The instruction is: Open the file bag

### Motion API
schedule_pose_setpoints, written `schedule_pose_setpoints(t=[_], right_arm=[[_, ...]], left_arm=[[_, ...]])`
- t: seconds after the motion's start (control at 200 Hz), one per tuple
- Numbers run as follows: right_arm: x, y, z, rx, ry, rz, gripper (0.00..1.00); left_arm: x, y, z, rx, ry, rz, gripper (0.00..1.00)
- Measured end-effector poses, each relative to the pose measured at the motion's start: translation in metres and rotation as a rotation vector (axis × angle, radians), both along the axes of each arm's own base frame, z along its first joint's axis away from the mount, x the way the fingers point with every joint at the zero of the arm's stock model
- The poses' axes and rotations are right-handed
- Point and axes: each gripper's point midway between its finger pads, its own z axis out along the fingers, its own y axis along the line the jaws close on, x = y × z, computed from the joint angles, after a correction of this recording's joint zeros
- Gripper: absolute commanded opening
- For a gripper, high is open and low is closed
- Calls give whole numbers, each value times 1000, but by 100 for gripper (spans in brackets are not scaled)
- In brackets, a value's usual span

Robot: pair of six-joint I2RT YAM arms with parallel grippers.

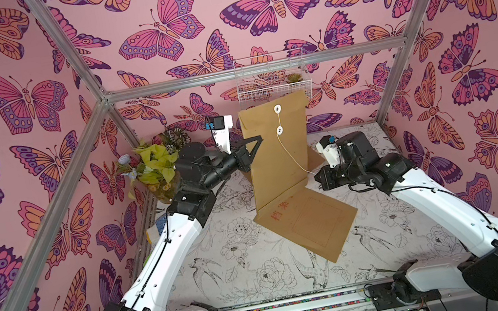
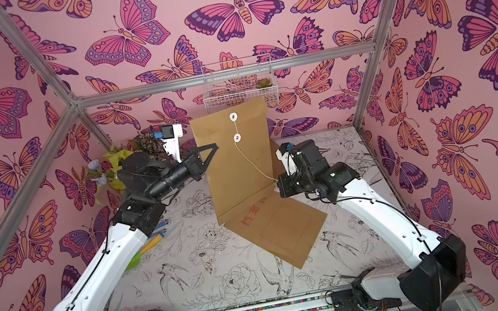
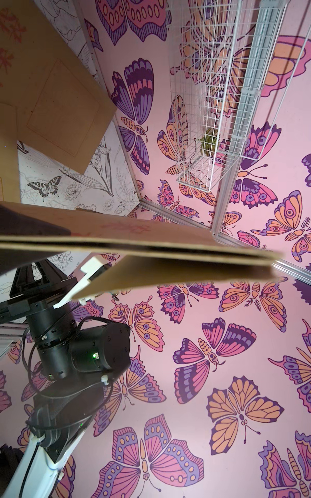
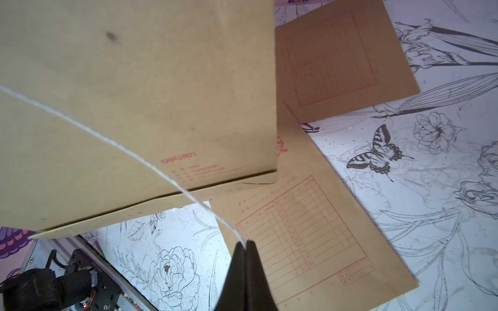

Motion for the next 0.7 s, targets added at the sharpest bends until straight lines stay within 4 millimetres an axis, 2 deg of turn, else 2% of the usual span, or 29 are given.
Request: schedule_pose_setpoints(t=[0.34,0.701], right_arm=[[2,-14,-19,-40,41,-43,0],[9,-30,-24,-44,52,-103,0]], left_arm=[[-16,7,16,-9,-35,-3,0],[-22,5,7,20,-17,-35,0]])
